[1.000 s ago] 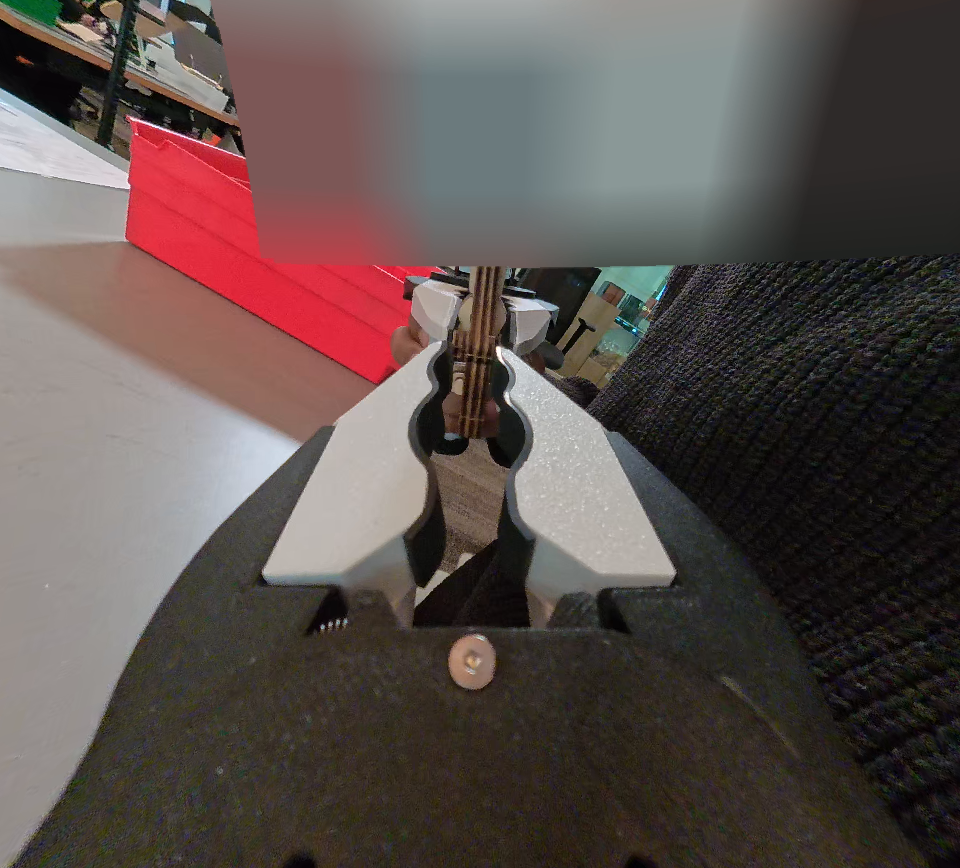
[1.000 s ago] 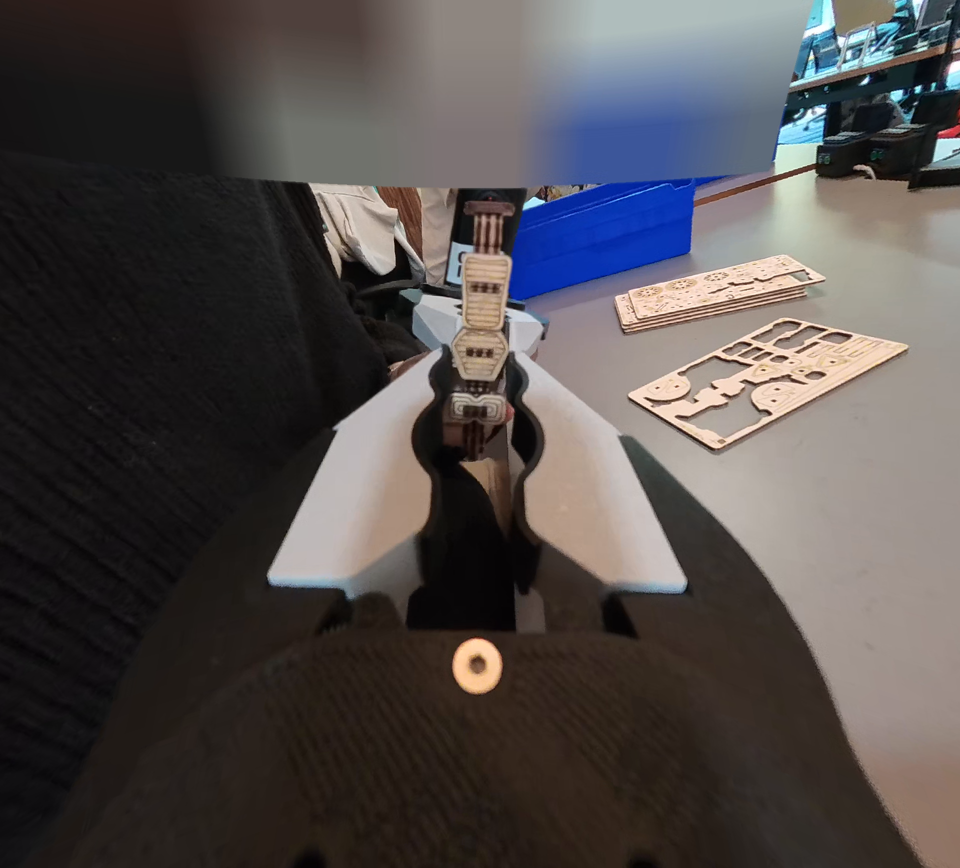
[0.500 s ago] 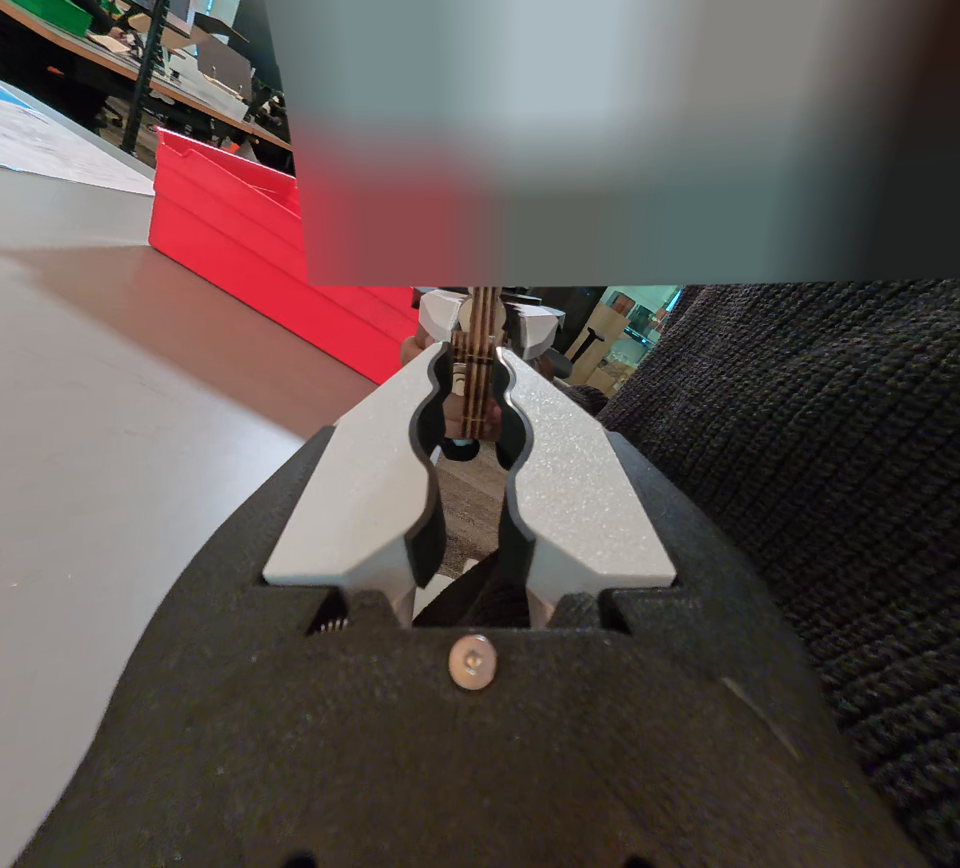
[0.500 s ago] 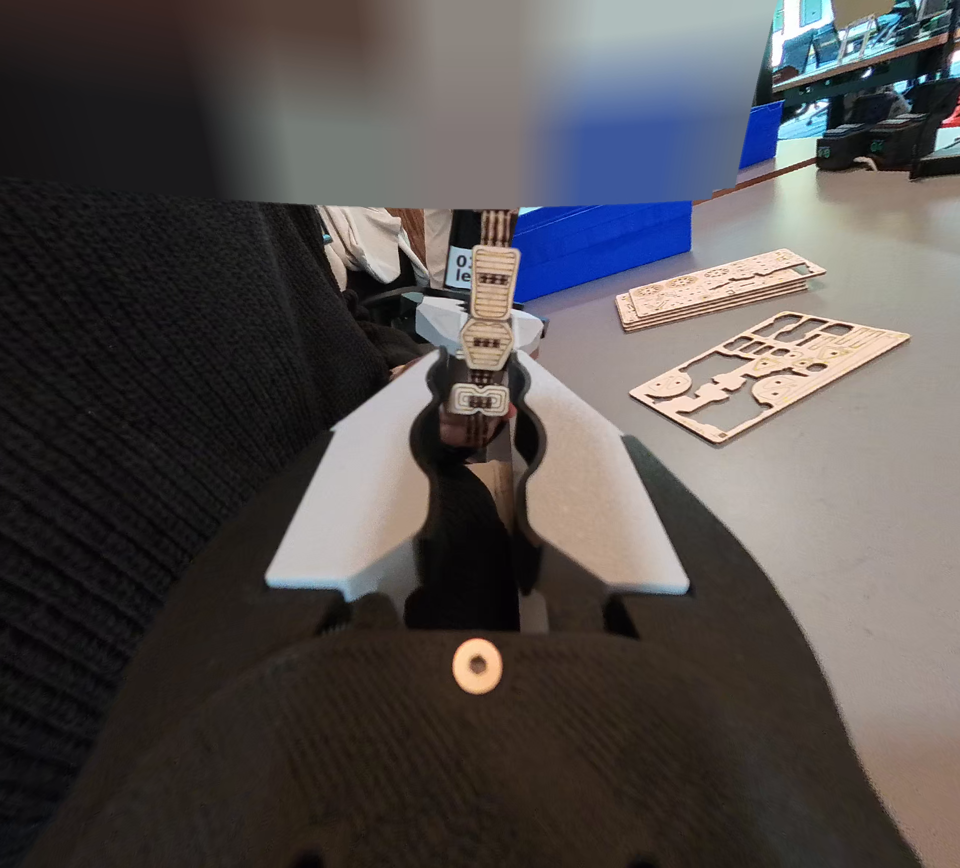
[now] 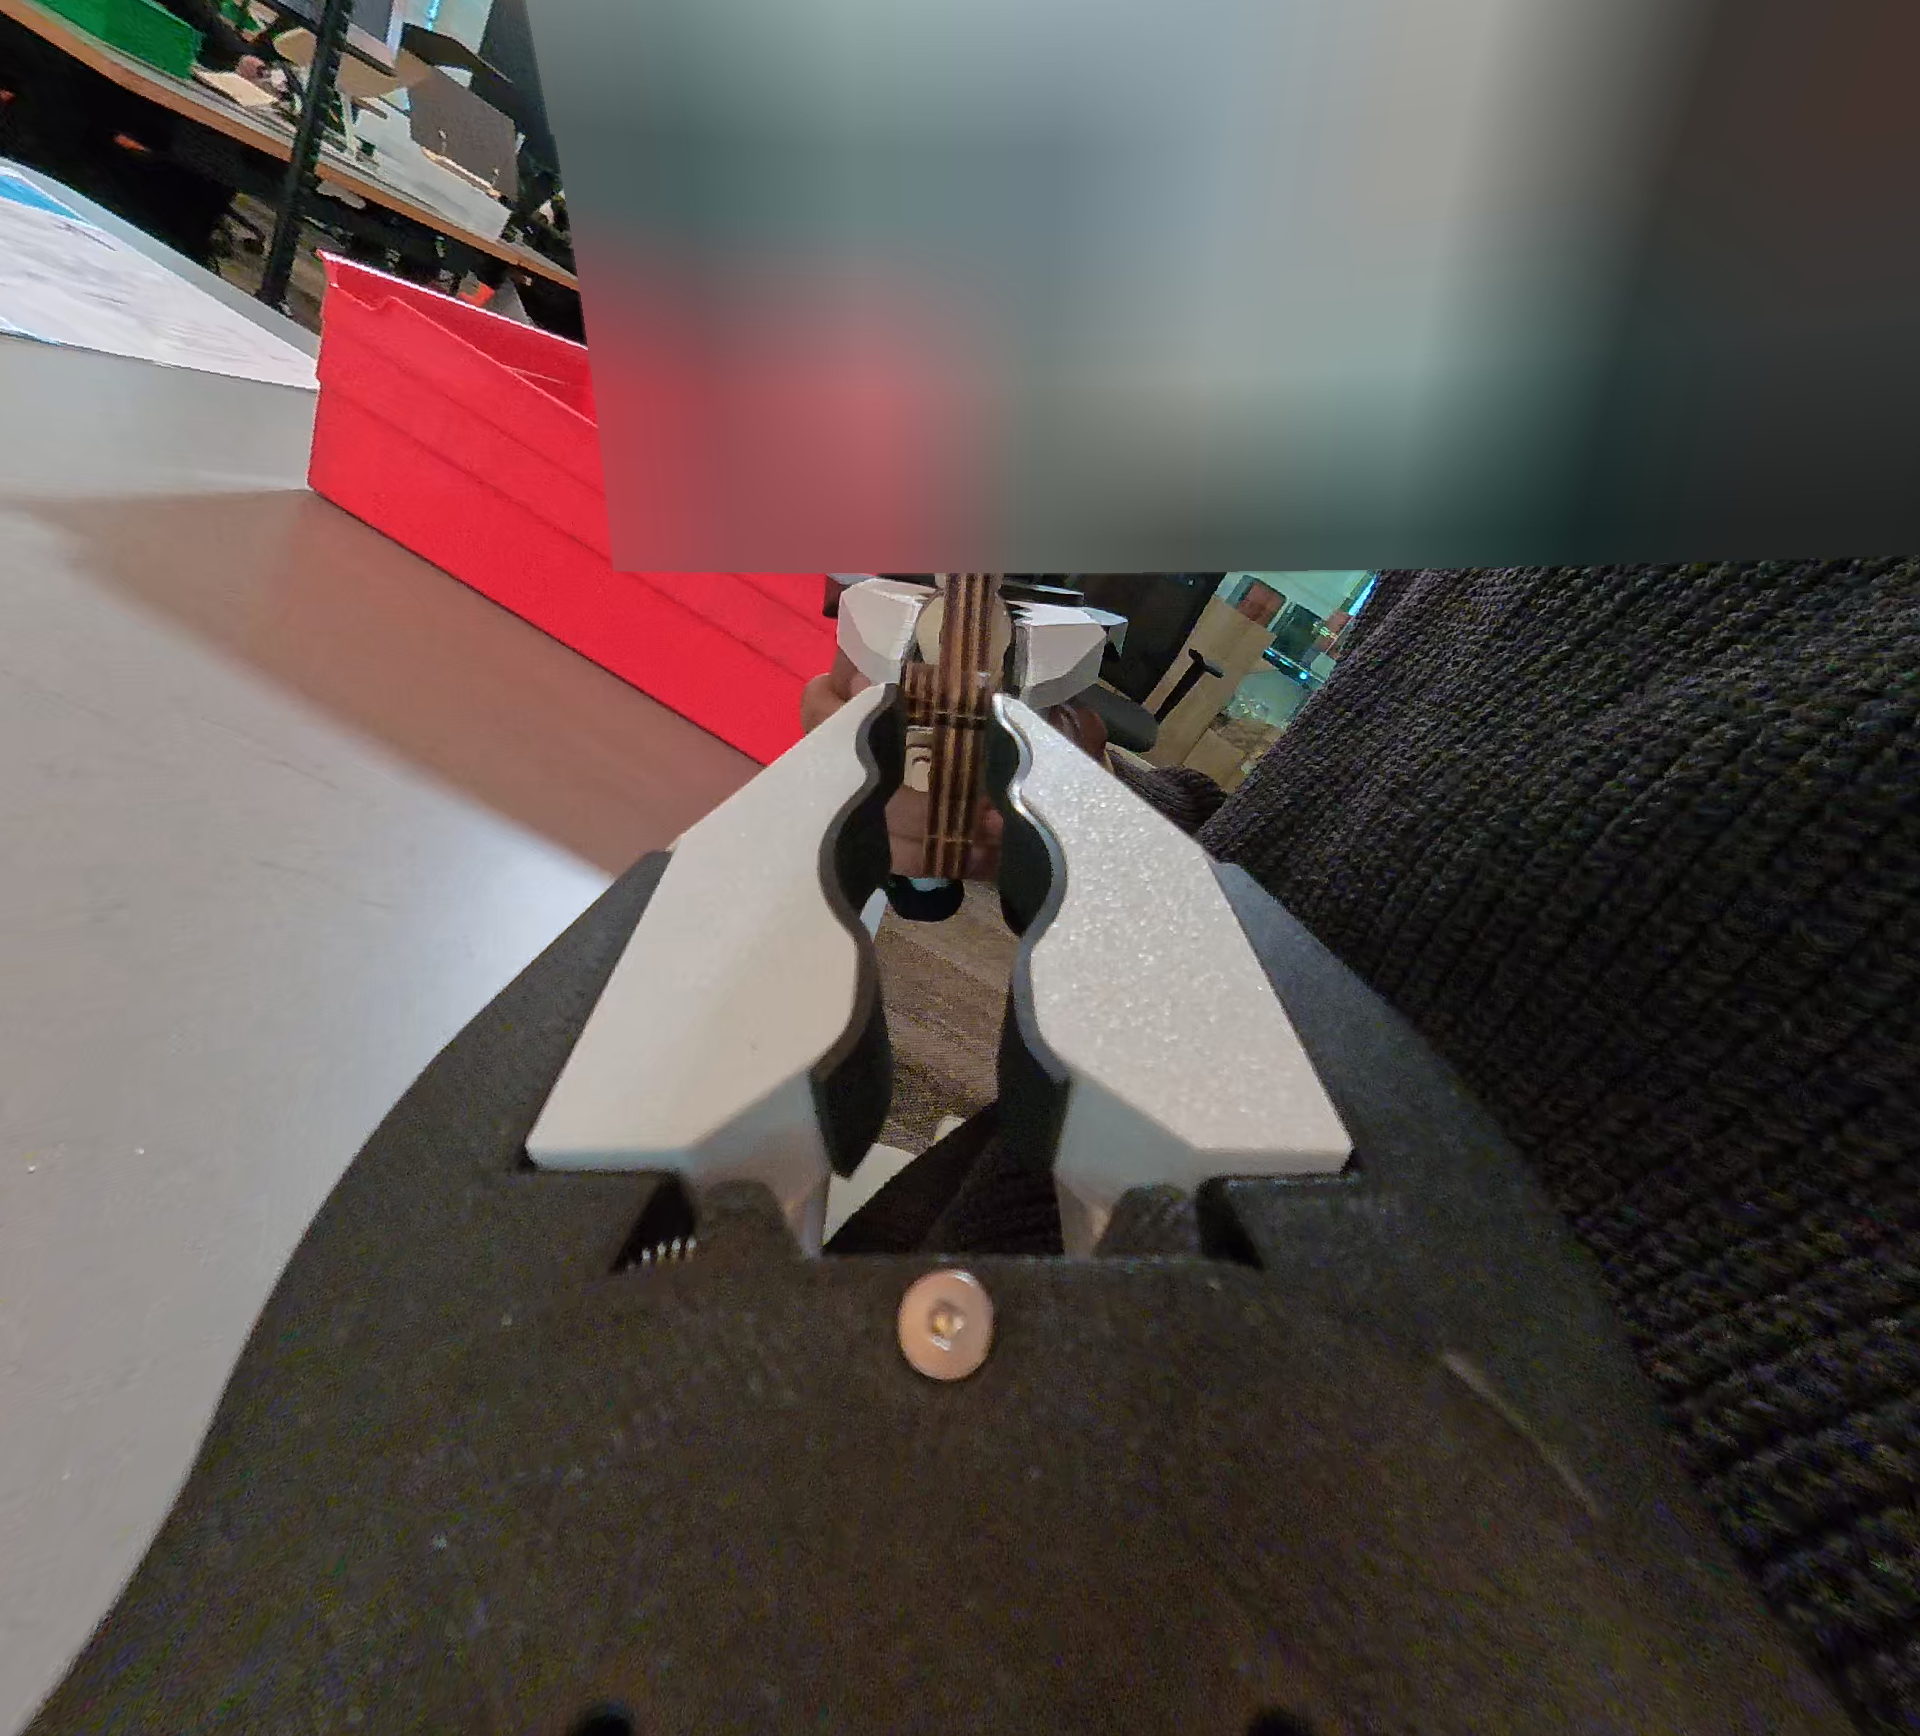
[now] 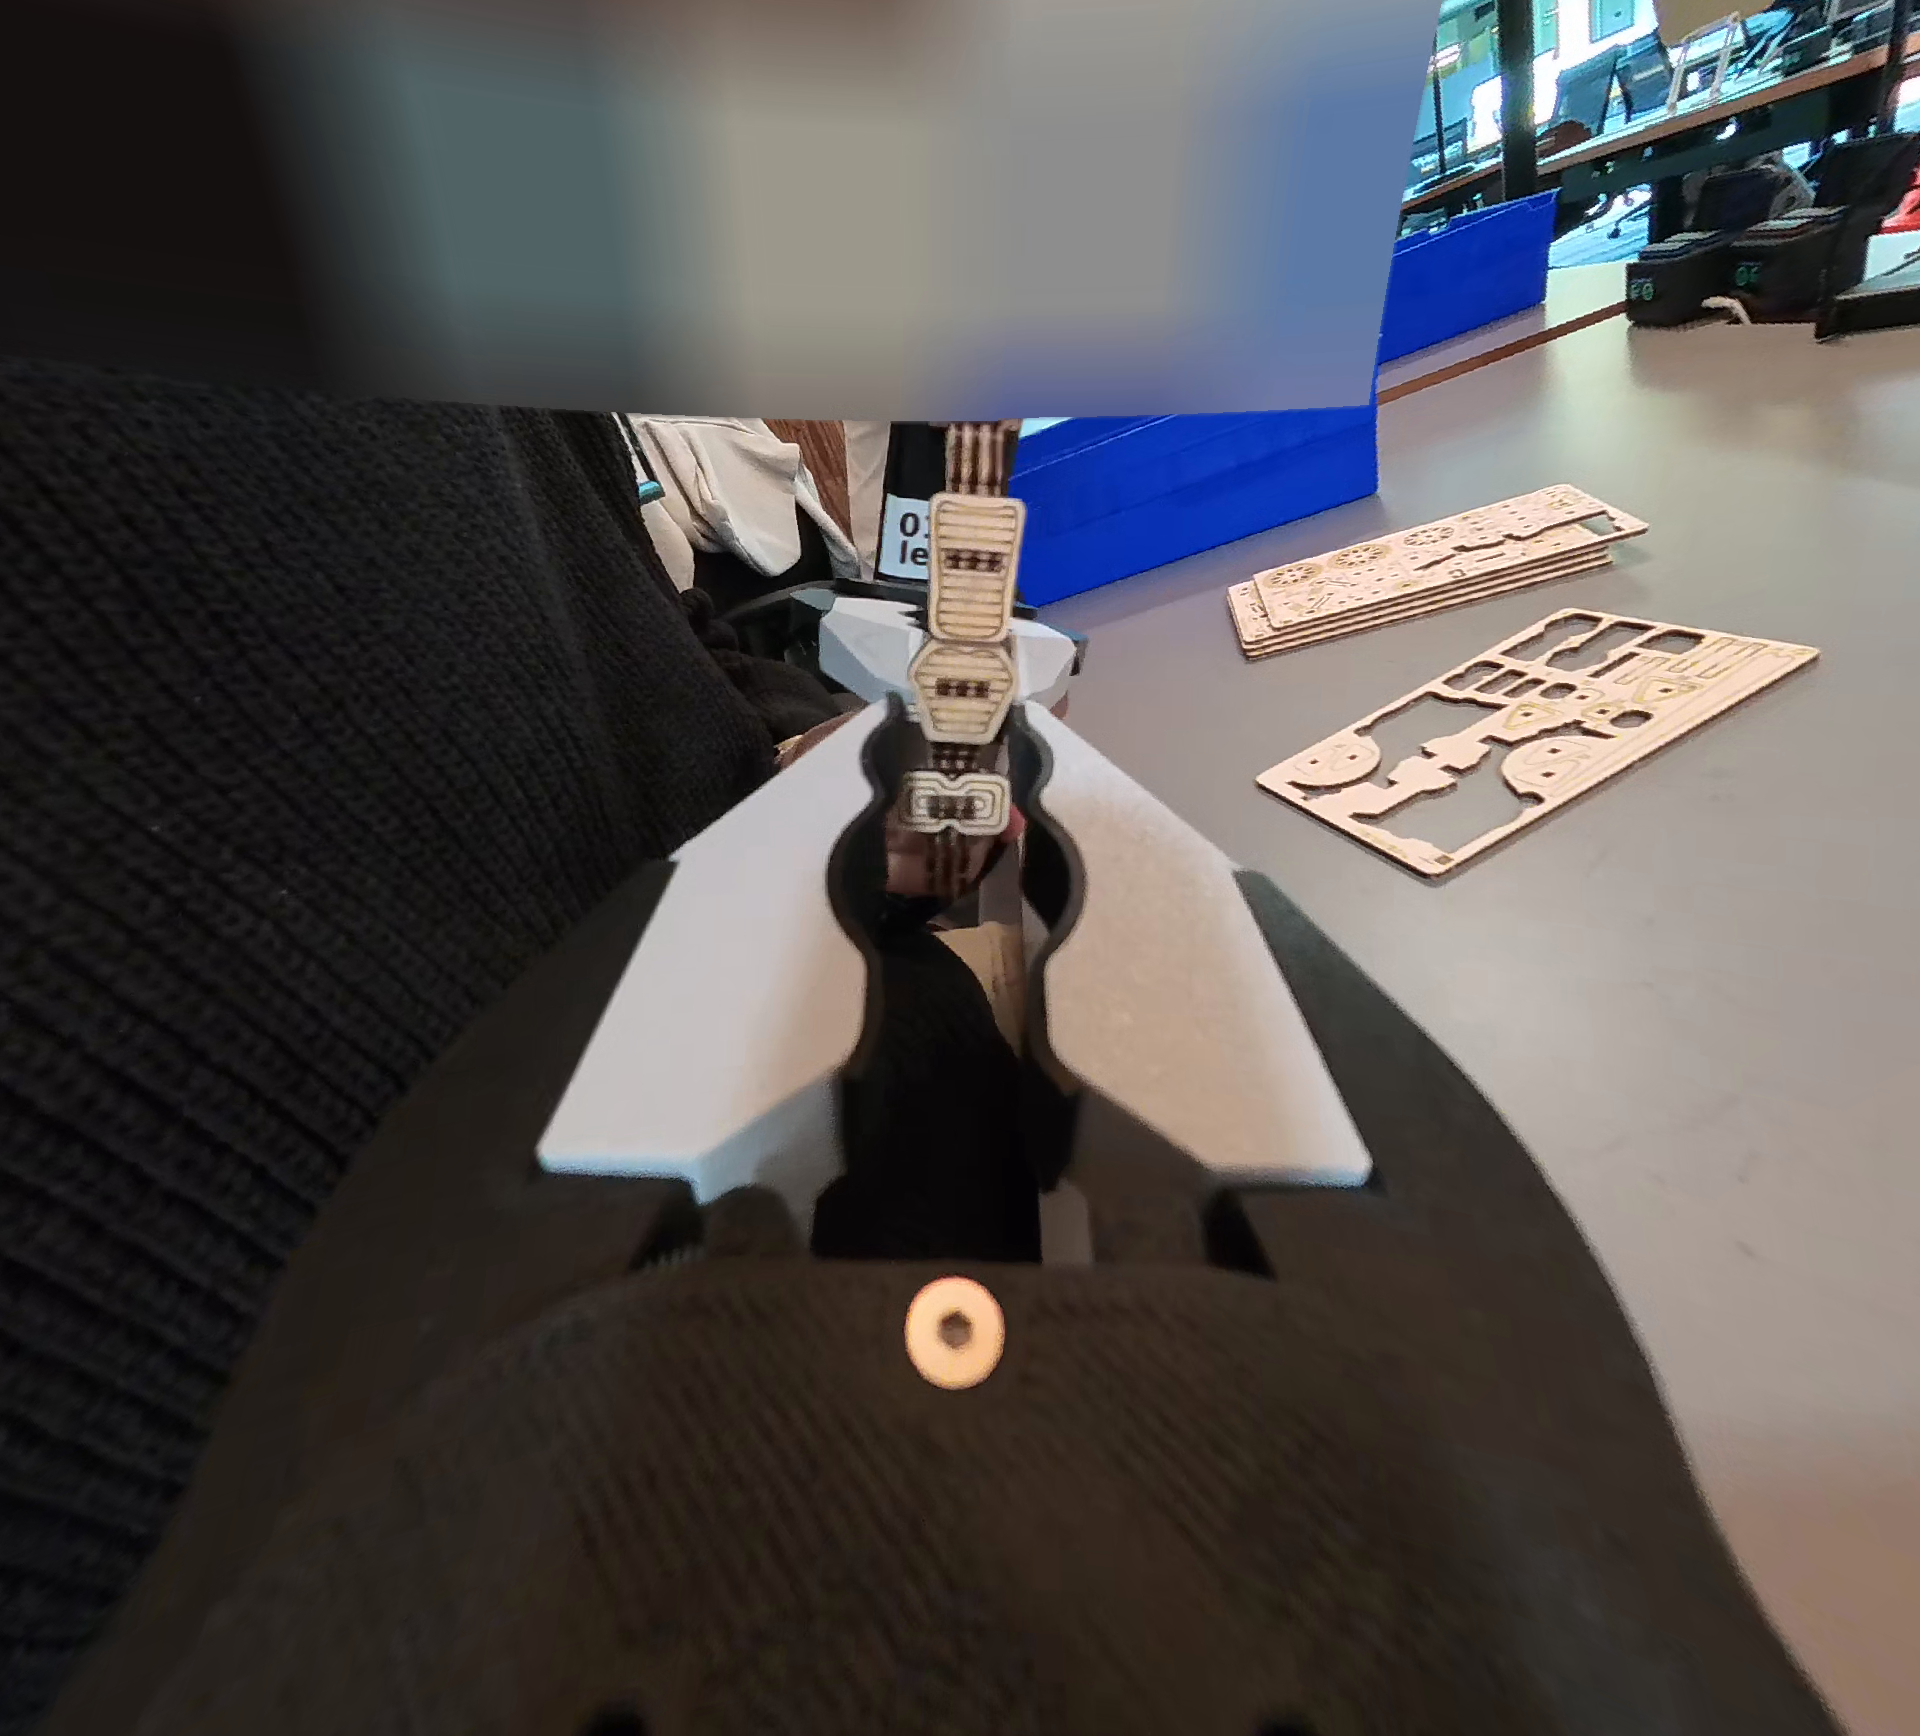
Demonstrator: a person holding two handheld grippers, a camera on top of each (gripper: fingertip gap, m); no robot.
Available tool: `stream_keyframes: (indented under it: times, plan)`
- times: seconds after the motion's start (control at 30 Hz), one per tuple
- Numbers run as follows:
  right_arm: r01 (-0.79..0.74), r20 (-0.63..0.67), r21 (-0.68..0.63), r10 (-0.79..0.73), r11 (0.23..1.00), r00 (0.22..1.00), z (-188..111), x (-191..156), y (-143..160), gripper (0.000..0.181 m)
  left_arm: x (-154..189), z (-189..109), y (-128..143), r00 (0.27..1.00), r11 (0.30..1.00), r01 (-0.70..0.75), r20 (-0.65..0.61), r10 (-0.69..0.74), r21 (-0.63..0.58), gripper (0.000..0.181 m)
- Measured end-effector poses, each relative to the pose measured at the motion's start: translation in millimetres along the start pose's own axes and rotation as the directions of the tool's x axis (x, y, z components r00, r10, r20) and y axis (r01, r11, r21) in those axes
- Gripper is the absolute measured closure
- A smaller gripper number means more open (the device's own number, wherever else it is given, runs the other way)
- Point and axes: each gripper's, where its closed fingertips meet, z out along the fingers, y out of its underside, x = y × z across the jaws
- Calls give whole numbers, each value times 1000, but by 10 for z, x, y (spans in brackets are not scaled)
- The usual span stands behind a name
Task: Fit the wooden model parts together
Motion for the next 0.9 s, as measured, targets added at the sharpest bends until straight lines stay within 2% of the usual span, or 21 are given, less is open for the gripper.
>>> stream_keyframes:
  times: [0.2, 0.27, 0.77, 0.9]
  plan:
    - [-15, 1, 0, 15, 1000, 1000, 8, 5, 5, 156, -14, -4, 0, 1000, 1000, 5, 5, -5, 0, 168]
    - [-5, -8, -2, 5, 1000, 1000, 3, 14, 4, 161, -12, 0, -1, 1000, 1000, -4, 13, 4, 1, 168]
    - [-19, -20, 15, 19, 1000, 1000, 2, 34, 2, 162, -39, 5, 5, 999, 1000, -12, 37, 12, -1, 168]
    - [-27, -19, 12, 27, 1000, 999, 3, 41, 7, 162, -50, -1, 2, 999, 999, 41, 3, -41, 5, 168]
